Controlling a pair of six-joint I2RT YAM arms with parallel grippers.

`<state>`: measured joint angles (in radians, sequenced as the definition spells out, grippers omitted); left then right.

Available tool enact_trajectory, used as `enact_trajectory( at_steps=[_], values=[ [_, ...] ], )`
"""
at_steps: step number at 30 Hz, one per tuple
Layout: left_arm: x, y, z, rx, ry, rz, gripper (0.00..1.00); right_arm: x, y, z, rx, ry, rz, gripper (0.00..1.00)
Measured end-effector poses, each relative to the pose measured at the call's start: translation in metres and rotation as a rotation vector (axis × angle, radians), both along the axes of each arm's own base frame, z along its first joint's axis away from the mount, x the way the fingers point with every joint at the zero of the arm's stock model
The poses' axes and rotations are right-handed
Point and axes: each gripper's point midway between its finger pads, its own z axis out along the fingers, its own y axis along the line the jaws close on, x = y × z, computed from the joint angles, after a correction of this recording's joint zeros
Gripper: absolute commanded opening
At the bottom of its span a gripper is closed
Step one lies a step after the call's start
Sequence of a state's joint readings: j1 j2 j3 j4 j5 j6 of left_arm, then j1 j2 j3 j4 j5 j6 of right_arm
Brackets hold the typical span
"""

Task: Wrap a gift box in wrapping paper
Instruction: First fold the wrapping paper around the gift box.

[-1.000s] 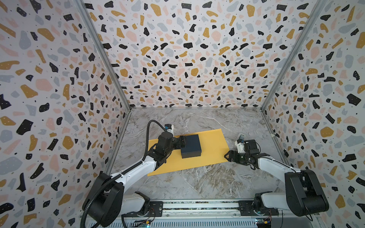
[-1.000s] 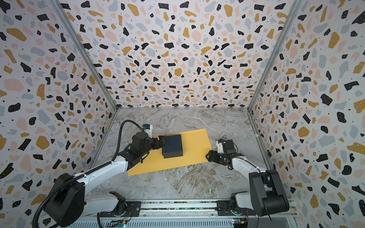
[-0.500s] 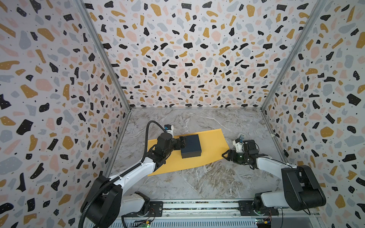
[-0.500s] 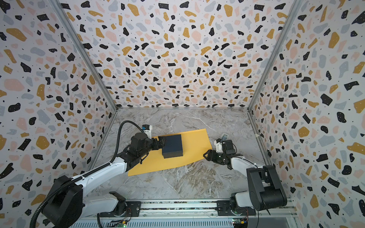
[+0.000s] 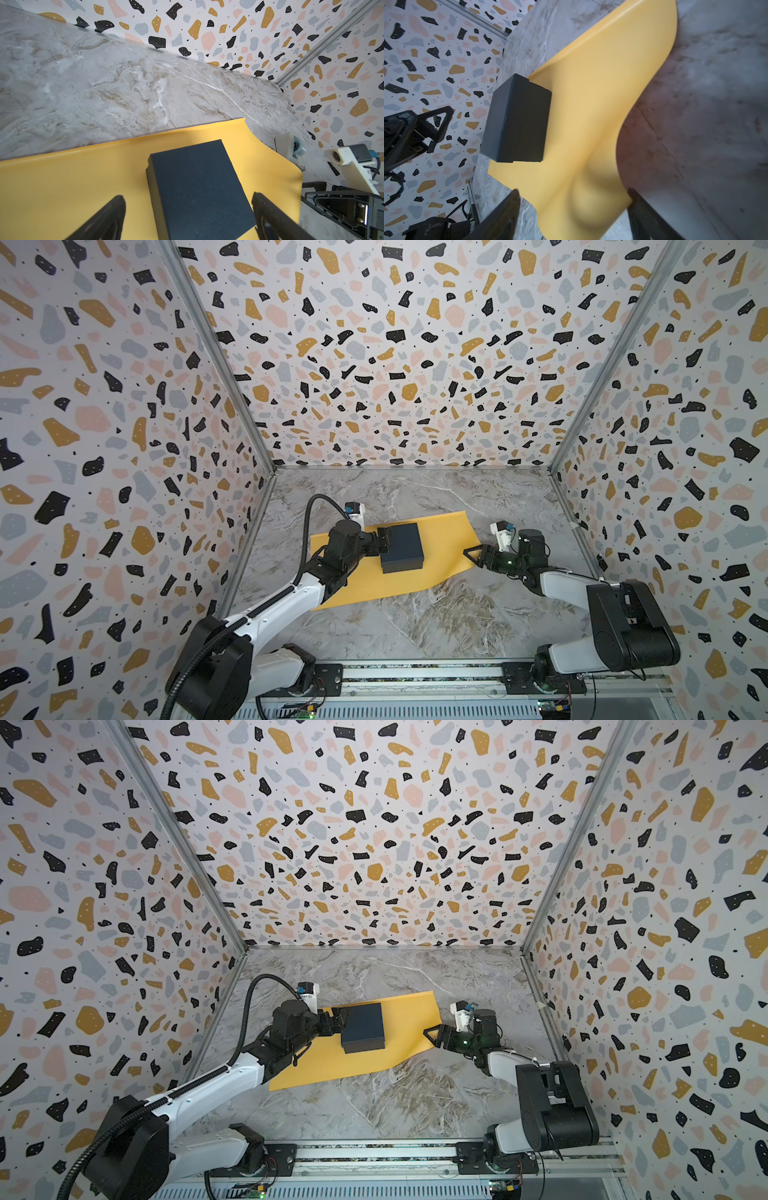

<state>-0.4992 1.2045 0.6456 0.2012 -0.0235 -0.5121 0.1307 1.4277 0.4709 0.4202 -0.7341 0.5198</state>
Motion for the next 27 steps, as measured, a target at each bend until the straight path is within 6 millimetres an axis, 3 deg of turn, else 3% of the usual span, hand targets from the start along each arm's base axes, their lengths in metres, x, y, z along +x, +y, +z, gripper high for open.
enact_trajectory(
  at_steps=[5,11,27],
  values=[
    [0.000,0.000,0.002,-0.002,-0.005,0.000,0.95,0.000,0.003,0.008,0.026,-0.066,0.022,0.80],
    [-0.001,0.000,0.004,-0.005,-0.008,-0.001,0.94,-0.001,-0.001,-0.001,0.010,-0.040,-0.015,0.68],
    [-0.008,0.001,-0.010,-0.007,0.035,-0.009,0.95,-0.001,-0.021,-0.033,-0.130,0.073,-0.149,0.15]
  ],
)
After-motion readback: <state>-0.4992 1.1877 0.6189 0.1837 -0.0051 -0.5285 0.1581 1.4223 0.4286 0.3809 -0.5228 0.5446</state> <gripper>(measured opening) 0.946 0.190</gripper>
